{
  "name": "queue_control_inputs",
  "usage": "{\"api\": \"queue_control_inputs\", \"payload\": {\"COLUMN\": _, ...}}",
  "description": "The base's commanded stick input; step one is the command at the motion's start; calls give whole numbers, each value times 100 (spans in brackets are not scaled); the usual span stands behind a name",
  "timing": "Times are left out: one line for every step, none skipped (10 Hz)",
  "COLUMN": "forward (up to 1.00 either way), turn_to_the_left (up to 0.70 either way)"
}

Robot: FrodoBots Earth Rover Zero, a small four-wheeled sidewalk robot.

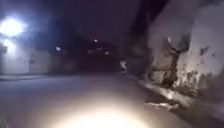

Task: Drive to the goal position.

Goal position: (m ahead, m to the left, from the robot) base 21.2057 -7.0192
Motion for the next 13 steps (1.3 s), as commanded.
{"api": "queue_control_inputs", "payload": {"forward": 70, "turn_to_the_left": -17}}
{"api": "queue_control_inputs", "payload": {"forward": 70, "turn_to_the_left": -7}}
{"api": "queue_control_inputs", "payload": {"forward": 70, "turn_to_the_left": -2}}
{"api": "queue_control_inputs", "payload": {"forward": 70, "turn_to_the_left": 0}}
{"api": "queue_control_inputs", "payload": {"forward": 70, "turn_to_the_left": -11}}
{"api": "queue_control_inputs", "payload": {"forward": 70, "turn_to_the_left": -33}}
{"api": "queue_control_inputs", "payload": {"forward": 70, "turn_to_the_left": -30}}
{"api": "queue_control_inputs", "payload": {"forward": 70, "turn_to_the_left": -24}}
{"api": "queue_control_inputs", "payload": {"forward": 70, "turn_to_the_left": -25}}
{"api": "queue_control_inputs", "payload": {"forward": 70, "turn_to_the_left": -30}}
{"api": "queue_control_inputs", "payload": {"forward": 70, "turn_to_the_left": -34}}
{"api": "queue_control_inputs", "payload": {"forward": 70, "turn_to_the_left": 0}}
{"api": "queue_control_inputs", "payload": {"forward": 70, "turn_to_the_left": 0}}
